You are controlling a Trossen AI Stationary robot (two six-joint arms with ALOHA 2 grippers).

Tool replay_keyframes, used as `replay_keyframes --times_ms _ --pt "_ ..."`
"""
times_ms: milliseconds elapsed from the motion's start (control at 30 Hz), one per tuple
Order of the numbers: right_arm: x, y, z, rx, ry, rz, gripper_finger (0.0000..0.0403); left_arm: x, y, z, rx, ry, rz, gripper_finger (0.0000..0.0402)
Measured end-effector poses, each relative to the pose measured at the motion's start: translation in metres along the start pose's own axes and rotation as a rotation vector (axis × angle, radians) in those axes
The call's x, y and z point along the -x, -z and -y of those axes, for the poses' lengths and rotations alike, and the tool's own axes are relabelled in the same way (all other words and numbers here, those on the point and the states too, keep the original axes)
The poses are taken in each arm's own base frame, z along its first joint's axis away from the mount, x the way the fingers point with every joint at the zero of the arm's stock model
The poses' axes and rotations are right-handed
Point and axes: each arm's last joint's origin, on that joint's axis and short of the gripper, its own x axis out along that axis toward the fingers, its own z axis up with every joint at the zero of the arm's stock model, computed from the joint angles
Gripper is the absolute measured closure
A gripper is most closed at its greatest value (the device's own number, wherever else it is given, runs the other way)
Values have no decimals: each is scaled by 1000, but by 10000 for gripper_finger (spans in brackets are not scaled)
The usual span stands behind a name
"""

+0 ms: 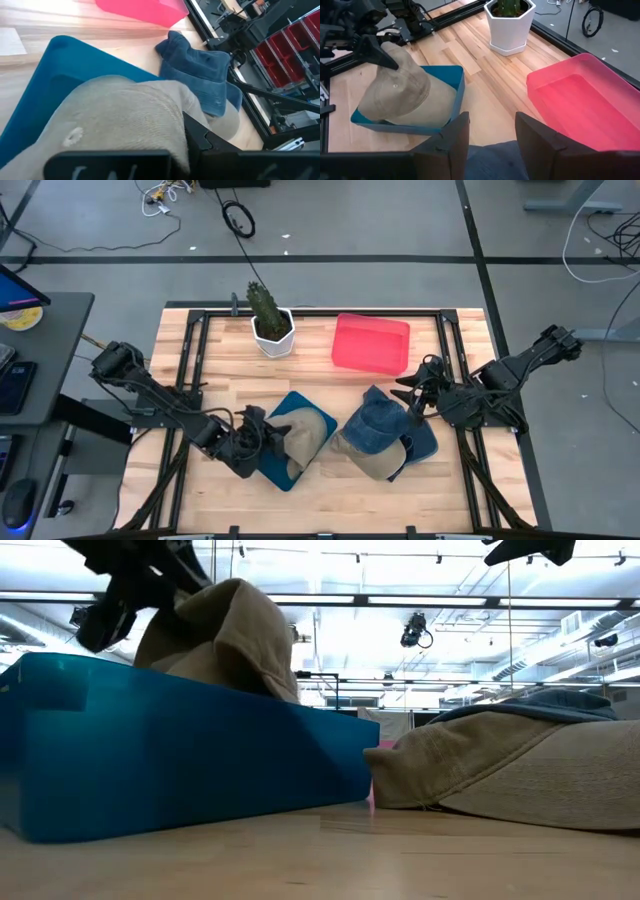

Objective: Pick & Place hat
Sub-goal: Put the brown cap into the blue bin

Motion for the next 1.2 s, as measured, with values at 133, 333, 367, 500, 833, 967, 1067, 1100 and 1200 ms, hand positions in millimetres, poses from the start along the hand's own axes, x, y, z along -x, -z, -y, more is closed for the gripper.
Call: replay_keyframes --times_ms 133,333,367,500,833,967,1067,1100,1200 --pt "0 0 0 0 0 0 241 2 6 -6 14 -1 -23 390" --pt "0 0 0 0 0 0 241 9 13 -9 4 13 -49 390" --pt "0 0 0 0 0 0 241 10 14 -9 3 16 -53 390" --pt "0 0 0 3 0 0 241 8 19 -12 -13 0 -84 390" --pt "0 0 0 -1 0 0 241 -2 34 -18 71 -35 -113 370" --pt "0 0 0 -3 0 0 241 0 36 -17 68 -29 -120 353" --pt "0 0 0 -4 0 0 241 3 38 -18 61 -30 -128 343" --pt "0 0 0 -4 0 0 241 3 39 -19 70 -35 -129 339" --pt "0 0 0 -4 0 0 241 5 40 -21 105 -52 -138 329"
